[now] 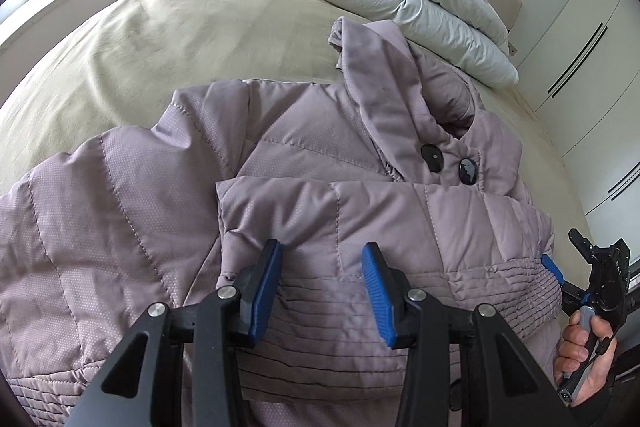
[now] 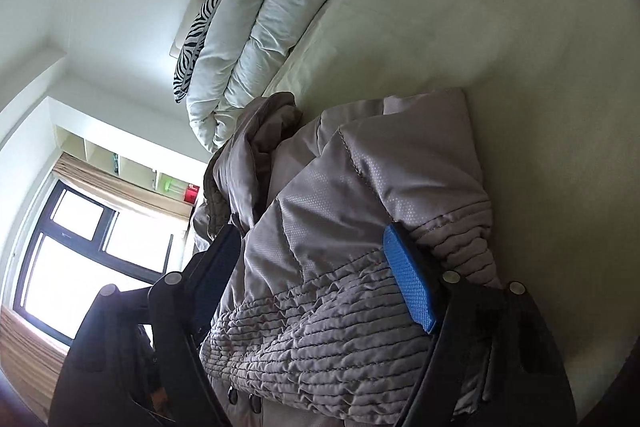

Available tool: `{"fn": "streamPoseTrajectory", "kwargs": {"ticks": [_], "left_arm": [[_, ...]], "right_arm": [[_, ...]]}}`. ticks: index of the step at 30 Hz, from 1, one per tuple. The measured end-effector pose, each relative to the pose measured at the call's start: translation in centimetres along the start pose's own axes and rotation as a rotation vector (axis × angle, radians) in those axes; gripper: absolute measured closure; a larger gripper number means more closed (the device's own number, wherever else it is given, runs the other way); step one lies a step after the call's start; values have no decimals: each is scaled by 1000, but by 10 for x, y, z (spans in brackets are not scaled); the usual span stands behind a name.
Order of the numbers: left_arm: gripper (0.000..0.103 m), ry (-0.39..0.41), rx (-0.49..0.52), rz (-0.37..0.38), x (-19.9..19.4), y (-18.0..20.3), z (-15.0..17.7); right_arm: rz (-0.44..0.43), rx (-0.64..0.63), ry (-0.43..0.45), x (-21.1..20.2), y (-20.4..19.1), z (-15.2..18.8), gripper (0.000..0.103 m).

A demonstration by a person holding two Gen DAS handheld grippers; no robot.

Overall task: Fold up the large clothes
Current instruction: 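Grasp the other sleeve cuff with the left gripper and lift it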

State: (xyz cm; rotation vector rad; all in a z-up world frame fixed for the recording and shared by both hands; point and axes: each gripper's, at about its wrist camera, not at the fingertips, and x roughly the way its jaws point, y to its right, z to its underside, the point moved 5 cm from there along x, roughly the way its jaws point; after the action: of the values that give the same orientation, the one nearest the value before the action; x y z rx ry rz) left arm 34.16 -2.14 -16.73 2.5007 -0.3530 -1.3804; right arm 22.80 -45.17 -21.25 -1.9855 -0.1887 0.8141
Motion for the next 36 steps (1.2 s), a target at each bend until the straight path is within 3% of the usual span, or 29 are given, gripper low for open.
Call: {"fn": "streamPoseTrajectory", "kwargs": {"ticks": [5, 10, 16, 19, 21, 22, 25, 28, 32, 36], "left_arm": [[56, 13, -4, 13, 1, -1, 3], [56, 37, -3, 20, 1, -1, 7], [54, 70, -81, 65, -25, -10, 6], [34, 162, -94, 110, -79, -12, 16], [12, 247, -126, 145, -125, -23, 32], [8, 290, -148, 157, -149, -34, 41], [2, 377, -292, 186, -209, -89, 74], [2, 418, -556, 250, -247, -168, 117], [2, 500, -862, 249, -284, -266, 179], [2, 560, -1115, 318, -294, -327, 223]], "right_arm": [[46, -55, 71, -11, -21, -17, 29], [130, -75, -15, 21, -2, -16, 29], [257, -243, 30, 4, -31, 1, 29], [192, -345, 78, -31, -74, 22, 28], [170, -420, 83, -52, -99, 46, 27], [146, -444, 76, -60, -110, 59, 27], [80, -464, 38, -81, -131, 99, 26], [19, -405, -18, -89, -142, 138, 26], [-24, -374, -83, -96, -154, 198, 26], [-31, -370, -127, -99, -159, 244, 26]]}}
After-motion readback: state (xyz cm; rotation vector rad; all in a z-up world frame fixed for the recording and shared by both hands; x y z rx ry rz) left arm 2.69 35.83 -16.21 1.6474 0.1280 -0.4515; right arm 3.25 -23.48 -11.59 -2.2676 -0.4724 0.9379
